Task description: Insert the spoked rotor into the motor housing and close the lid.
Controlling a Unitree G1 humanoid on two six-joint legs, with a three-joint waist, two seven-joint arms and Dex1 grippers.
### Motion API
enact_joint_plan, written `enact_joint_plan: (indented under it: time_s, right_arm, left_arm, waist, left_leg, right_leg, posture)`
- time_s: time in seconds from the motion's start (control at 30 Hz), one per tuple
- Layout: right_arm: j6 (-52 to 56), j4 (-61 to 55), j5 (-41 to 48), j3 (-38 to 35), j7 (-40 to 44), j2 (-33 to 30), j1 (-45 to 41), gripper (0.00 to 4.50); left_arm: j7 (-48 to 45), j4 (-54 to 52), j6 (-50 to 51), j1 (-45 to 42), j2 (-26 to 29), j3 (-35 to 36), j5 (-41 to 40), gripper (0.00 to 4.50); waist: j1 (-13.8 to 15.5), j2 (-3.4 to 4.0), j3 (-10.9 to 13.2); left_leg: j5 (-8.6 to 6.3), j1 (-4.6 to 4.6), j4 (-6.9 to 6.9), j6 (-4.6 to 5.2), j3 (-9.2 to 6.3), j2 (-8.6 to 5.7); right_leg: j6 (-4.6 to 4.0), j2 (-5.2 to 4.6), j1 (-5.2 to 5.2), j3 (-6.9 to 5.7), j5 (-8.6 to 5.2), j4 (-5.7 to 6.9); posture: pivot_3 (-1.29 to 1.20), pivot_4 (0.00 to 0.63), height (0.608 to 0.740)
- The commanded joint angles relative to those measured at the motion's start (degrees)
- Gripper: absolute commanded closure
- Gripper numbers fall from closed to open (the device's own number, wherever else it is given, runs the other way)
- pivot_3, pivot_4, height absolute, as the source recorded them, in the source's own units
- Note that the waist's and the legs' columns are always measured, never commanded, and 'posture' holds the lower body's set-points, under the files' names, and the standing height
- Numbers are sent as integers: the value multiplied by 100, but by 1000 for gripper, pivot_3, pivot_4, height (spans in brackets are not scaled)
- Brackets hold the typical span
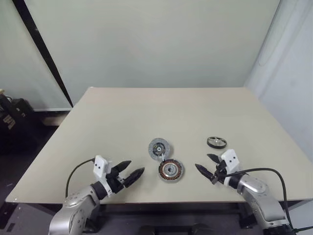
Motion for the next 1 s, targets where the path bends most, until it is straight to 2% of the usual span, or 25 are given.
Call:
enact_joint_plan:
  time_s: [0.03,0.33,0.47,0.73,1.0]
  right_arm:
    - [-56,-156,105,-115,49,-44,-15,495]
    - [101,-510,112,-192,-138,-55,158,495]
    - [348,-683,-35,-200,-427,-77,224,495]
    - [1159,-851,-36,-699,-1352,-4,303,495]
    - [1812,-822,-199,-660,-1730,-26,233,495]
  left_arm:
    - [35,-296,-99,-6,41,135,-42,72]
    - [2,-270,-116,-55,3,2,-28,72]
    - [-101,-222,-116,-83,32,-97,13,72]
    - [-172,-163,-212,-251,-65,-386,123,72]
    - [-264,60,-288,-383,-94,-516,219,72]
  waist:
    - [3,0,0]
    - [3,0,0]
    - [2,-1,0]
    - [23,-1,-1]
    - [10,-1,-1]
  left_leg:
    - [0,0,1,0,0,0]
    - [0,-1,-1,0,1,0]
    - [0,0,0,0,1,0]
    - [0,-3,1,0,1,-1]
    - [0,-4,-2,0,2,0]
  right_leg:
    - [0,0,0,0,0,0]
    - [0,0,-2,1,0,0]
    - [0,0,-2,1,0,0]
    - [0,0,-3,3,0,0]
    - [0,1,-6,4,0,0]
  posture:
    - [0,0,740]
    - [0,0,740]
    - [0,0,740]
    - [0,0,740]
    - [0,0,740]
